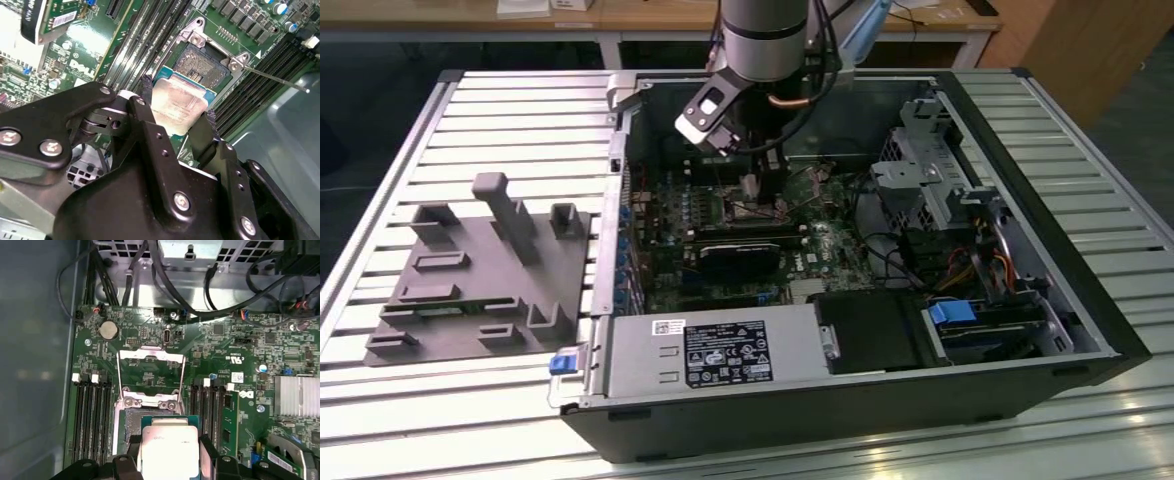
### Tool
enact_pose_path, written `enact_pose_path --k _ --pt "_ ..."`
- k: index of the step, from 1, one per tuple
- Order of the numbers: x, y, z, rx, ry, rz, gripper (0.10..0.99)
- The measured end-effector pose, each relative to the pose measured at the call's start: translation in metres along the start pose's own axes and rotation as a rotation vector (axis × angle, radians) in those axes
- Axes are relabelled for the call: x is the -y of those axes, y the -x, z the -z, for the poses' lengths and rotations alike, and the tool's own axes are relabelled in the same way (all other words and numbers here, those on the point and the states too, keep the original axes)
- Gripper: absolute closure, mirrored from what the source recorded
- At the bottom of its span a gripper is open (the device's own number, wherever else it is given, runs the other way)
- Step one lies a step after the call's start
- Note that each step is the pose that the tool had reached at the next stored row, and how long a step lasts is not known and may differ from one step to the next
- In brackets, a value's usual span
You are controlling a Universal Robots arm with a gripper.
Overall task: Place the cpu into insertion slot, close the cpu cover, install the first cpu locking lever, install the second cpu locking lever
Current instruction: 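Place the cpu into insertion slot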
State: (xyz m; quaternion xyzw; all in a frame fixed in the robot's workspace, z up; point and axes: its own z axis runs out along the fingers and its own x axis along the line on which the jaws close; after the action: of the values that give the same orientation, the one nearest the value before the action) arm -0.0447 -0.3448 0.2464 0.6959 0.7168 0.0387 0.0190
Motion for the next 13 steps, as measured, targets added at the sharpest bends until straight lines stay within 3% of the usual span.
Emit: enact_pose_path --k 6,13 --pt "0.0008 -0.0066 -0.0085 0.0000 0.000 0.002 0.545" --pt "0.0025 -0.0117 -0.0168 0.0089 -0.001 0.000 0.545"
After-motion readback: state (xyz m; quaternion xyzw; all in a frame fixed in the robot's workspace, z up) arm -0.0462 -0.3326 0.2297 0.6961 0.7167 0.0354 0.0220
